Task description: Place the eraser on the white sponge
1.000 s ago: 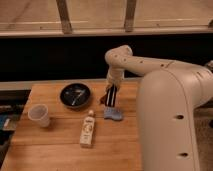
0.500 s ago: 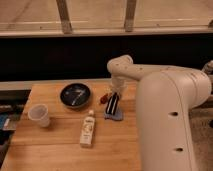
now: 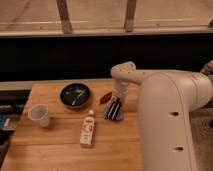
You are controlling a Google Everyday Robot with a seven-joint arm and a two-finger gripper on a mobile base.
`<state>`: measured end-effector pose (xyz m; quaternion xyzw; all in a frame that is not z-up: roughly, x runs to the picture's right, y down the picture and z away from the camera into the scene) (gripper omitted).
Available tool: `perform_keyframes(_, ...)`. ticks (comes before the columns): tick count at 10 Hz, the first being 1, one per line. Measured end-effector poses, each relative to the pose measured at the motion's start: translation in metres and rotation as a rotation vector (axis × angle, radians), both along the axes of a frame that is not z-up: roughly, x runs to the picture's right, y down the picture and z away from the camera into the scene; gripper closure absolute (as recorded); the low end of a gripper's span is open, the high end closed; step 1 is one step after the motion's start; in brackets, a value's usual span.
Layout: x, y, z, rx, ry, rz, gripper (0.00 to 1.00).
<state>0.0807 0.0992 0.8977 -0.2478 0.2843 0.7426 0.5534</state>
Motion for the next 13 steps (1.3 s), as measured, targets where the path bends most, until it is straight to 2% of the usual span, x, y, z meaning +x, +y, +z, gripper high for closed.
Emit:
perform_keyframes(2,-0.007,0.002,-0.002,-0.009,-0.006,0.000,0.44)
perform_keyframes(4,-0.010,0.004,-0.004,-0.020,-0.011,-0.001,0.34)
perform_keyframes(10,-0.023,0.000,-0.015,-0.012,-0.046,-0.025,0.34)
perform_keyframes(13,-0.021,-0.022,-0.031,0.047,-0.033,-0.045,0.34)
